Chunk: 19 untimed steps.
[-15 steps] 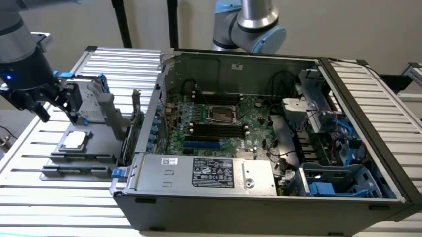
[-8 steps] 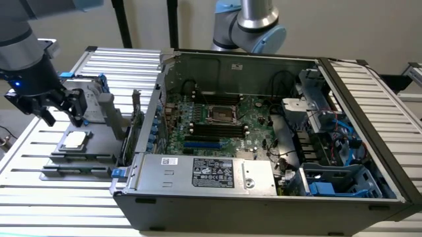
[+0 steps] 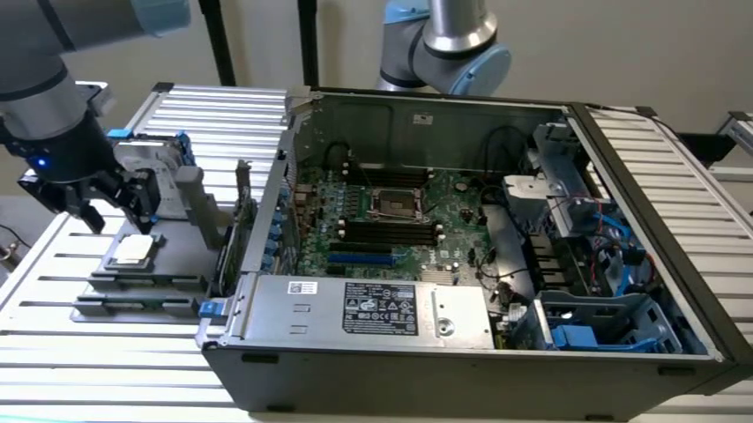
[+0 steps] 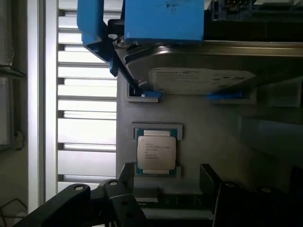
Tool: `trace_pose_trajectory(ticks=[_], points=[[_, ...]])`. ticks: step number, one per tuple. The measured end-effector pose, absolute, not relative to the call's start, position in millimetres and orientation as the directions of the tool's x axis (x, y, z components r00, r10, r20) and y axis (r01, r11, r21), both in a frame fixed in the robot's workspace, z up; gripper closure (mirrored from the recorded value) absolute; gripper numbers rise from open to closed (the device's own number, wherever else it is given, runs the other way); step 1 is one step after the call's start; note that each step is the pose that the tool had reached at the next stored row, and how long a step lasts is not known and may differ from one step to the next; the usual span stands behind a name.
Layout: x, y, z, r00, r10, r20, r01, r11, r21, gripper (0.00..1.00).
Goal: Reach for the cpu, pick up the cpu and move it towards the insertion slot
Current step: 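Pick up the cpu and move it towards the insertion slot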
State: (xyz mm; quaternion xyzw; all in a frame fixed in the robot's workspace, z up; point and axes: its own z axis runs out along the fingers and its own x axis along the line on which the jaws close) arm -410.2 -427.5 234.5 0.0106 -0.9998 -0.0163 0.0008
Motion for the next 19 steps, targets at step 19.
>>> trace_pose_trajectory(ticks=[19], points=[[-413, -428, 202, -1.0, -0.021, -0.002, -0.021, 0.999, 0.032, 0.33]])
